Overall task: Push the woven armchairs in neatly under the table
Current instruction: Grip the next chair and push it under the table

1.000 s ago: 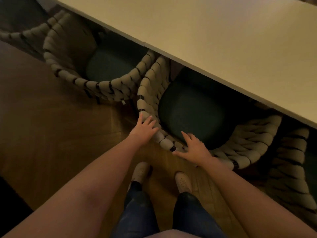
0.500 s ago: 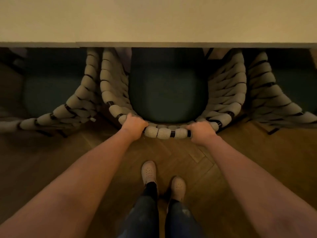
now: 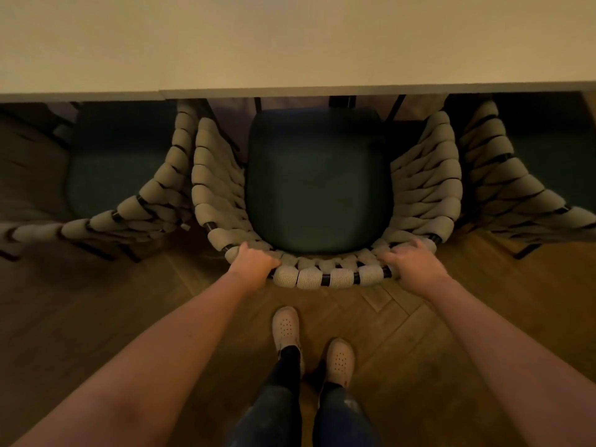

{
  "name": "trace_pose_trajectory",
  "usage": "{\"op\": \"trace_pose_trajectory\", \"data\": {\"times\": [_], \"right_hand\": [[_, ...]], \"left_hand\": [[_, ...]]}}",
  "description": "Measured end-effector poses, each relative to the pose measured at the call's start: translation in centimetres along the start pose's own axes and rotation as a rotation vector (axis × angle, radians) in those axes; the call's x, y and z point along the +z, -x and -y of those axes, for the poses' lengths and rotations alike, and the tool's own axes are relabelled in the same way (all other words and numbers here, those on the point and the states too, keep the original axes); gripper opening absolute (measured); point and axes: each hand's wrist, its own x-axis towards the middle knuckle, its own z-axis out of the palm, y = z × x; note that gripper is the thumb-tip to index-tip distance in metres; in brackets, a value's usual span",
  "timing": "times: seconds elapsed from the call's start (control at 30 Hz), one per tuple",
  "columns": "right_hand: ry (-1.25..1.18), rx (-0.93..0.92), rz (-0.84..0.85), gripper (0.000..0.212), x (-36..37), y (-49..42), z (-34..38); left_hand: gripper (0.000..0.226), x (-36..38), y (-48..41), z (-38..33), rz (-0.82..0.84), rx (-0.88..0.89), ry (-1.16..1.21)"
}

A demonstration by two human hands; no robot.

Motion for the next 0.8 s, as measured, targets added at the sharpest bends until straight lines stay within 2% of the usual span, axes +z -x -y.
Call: {"op": "trace_pose_trajectory", "data": {"times": [0.07,0.13,0.33,0.53,0.8], "right_hand": [[0.075,0.0,0.014,0.027,-0.3,0.1,-0.6],[0.09,-0.002,0.005,0.024,-1.0,-0.4,-0.1],[0.054,0.024,-0.012,0.025,-3.0,-2.5,0.2],[0.002,0.048,0.009,0.03,-3.7,-4.5,-1.7],[0.0,0.038,0.018,0.032,-3.0,-5.8,-3.3]], "left_hand": [[0.029,0.0,-0.1,0.4,0.006,0.001,0.014],[0.029,-0.4,-0.2,0.9,0.009,-0.004,0.036],[0.039,-2.0,-1.7,2.9,0.031,-0.022,0.061],[0.04,-3.4,-4.2,3.1,-0.009,-0.013,0.026],[0.035,-4.2,-5.7,3.0,0.019,0.022,-0.004]]}}
